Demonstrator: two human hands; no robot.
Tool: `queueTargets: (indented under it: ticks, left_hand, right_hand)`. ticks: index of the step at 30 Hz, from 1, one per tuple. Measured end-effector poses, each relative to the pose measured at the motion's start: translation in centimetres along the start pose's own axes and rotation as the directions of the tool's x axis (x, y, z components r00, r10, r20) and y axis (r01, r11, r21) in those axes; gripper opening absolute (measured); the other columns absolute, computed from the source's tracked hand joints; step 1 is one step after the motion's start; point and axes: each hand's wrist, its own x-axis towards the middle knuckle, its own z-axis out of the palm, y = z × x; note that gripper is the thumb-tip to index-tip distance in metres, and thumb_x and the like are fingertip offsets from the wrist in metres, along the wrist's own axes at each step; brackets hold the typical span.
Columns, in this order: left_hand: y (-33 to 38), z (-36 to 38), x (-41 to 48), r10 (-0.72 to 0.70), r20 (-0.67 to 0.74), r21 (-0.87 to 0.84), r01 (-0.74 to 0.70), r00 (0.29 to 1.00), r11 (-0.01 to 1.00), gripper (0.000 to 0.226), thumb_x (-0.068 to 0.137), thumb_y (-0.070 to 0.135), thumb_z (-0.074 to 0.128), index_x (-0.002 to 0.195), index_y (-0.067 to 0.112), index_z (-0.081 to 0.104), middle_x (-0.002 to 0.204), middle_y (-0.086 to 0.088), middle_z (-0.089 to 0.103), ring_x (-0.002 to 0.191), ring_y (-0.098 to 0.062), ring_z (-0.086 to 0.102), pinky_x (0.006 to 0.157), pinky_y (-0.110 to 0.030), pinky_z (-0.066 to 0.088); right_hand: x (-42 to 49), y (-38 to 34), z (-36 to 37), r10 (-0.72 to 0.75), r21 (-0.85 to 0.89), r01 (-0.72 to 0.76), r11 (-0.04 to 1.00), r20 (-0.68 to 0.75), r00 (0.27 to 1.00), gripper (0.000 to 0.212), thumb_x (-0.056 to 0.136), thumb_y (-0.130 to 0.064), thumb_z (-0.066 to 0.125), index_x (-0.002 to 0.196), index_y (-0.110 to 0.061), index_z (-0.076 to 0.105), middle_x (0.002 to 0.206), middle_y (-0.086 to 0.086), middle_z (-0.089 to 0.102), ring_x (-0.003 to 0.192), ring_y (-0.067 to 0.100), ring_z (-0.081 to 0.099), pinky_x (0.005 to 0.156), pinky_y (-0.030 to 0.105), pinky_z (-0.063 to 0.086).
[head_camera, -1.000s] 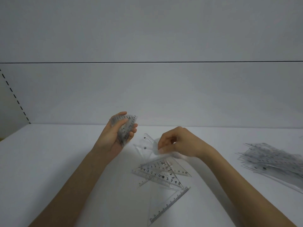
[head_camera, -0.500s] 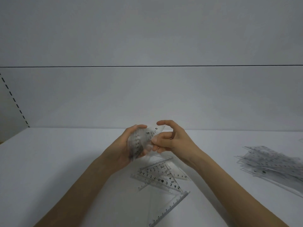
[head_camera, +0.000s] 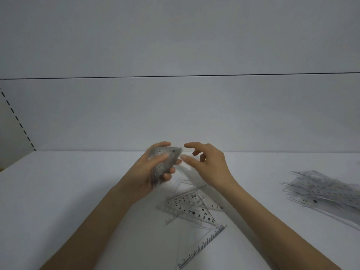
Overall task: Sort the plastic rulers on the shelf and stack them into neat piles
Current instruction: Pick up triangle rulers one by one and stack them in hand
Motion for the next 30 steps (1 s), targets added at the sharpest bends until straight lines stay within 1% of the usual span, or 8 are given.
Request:
queueTargets:
  ticks: [3, 6, 10, 16, 19, 23, 25, 30]
  left_hand:
    - [0.6, -0.6, 0.4, 0.101, -0.142, -0.055, -0.109, 0.985, 0.992, 0.017, 0.091, 0.009, 0.050, 0.102, 0.019, 0.057, 0.092, -0.027, 0.060, 0.057, -0.019, 0.056, 0.045, -0.020, 0.047]
    - [1.0, -1.3, 0.4, 0.136, -0.220, -0.104, -0.162, 0.966, 0.981, 0.018, 0.096, 0.009, 0.044, 0.097, 0.021, 0.058, 0.095, -0.027, 0.060, 0.057, -0.019, 0.056, 0.047, -0.019, 0.047]
    - [1.2, -1.1, 0.3, 0.154, -0.245, -0.115, -0.186, 0.957, 0.976, 0.018, 0.096, 0.009, 0.045, 0.095, 0.021, 0.058, 0.096, -0.027, 0.059, 0.060, -0.020, 0.055, 0.047, -0.019, 0.048]
    - [1.3, -1.2, 0.3, 0.160, -0.274, -0.124, -0.200, 0.948, 0.972, 0.017, 0.096, 0.009, 0.045, 0.097, 0.020, 0.058, 0.096, -0.027, 0.059, 0.062, -0.020, 0.056, 0.046, -0.019, 0.048]
    - [1.2, -1.1, 0.3, 0.159, -0.273, -0.115, -0.196, 0.949, 0.974, 0.018, 0.096, 0.009, 0.045, 0.097, 0.021, 0.058, 0.096, -0.027, 0.059, 0.061, -0.020, 0.056, 0.047, -0.019, 0.048]
    - [1.2, -1.0, 0.2, 0.149, -0.277, -0.105, -0.184, 0.949, 0.977, 0.017, 0.097, 0.009, 0.045, 0.098, 0.020, 0.058, 0.096, -0.026, 0.059, 0.062, -0.020, 0.056, 0.047, -0.019, 0.049]
    - [1.2, -1.1, 0.2, 0.145, -0.283, -0.110, -0.182, 0.948, 0.977, 0.016, 0.097, 0.009, 0.045, 0.098, 0.020, 0.058, 0.096, -0.026, 0.059, 0.062, -0.020, 0.057, 0.047, -0.020, 0.049]
    - [1.3, -0.9, 0.3, 0.104, -0.280, -0.146, -0.149, 0.954, 0.978, 0.010, 0.096, 0.018, 0.048, 0.103, 0.018, 0.055, 0.094, -0.023, 0.059, 0.061, -0.022, 0.059, 0.050, -0.022, 0.051]
  right_hand:
    - [0.6, 1.3, -1.4, 0.051, -0.172, -0.022, 0.985, 0.162, 0.985, 0.031, 0.084, -0.046, 0.066, 0.108, -0.027, 0.070, 0.098, -0.008, 0.062, 0.086, 0.008, 0.057, 0.086, 0.034, 0.049]
    - [0.5, 2.0, -1.6, 0.163, -0.386, -0.005, 0.923, 0.377, 0.912, 0.060, 0.069, -0.062, 0.073, 0.117, -0.026, 0.067, 0.117, -0.006, 0.058, 0.111, 0.013, 0.053, 0.093, 0.035, 0.046]
    - [0.5, 2.0, -1.0, 0.133, -0.384, 0.013, 0.923, 0.351, 0.927, 0.052, 0.067, -0.059, 0.076, 0.110, -0.030, 0.070, 0.117, -0.008, 0.060, 0.107, 0.010, 0.055, 0.090, 0.034, 0.048]
    - [0.2, 1.7, 0.8, 0.034, -0.428, 0.127, 0.895, 0.347, 0.937, 0.047, 0.083, -0.055, 0.063, 0.124, -0.033, 0.062, 0.120, -0.006, 0.055, 0.115, 0.014, 0.048, 0.086, 0.028, 0.039]
    - [0.4, 1.4, 1.0, -0.048, -0.475, 0.217, 0.853, 0.343, 0.938, 0.031, 0.084, -0.049, 0.065, 0.105, -0.027, 0.072, 0.108, -0.009, 0.066, 0.101, 0.015, 0.058, 0.073, 0.027, 0.041]
    - [0.7, 1.6, 1.1, -0.276, -0.589, 0.479, 0.651, 0.403, 0.872, 0.033, 0.090, -0.043, 0.054, 0.073, -0.016, 0.065, 0.078, -0.002, 0.066, 0.075, 0.024, 0.059, 0.052, 0.025, 0.032]
    - [0.9, 2.2, 1.1, -0.407, -0.598, 0.498, 0.628, 0.293, 0.865, 0.034, 0.088, -0.032, 0.050, 0.060, -0.014, 0.057, 0.062, 0.000, 0.061, 0.059, 0.027, 0.058, 0.046, 0.021, 0.026]
    - [0.8, 1.2, 0.7, -0.466, -0.360, 0.364, 0.859, -0.258, 0.846, 0.030, 0.087, -0.024, 0.043, 0.070, -0.008, 0.061, 0.044, 0.001, 0.054, 0.036, 0.028, 0.048, 0.038, 0.031, 0.045]
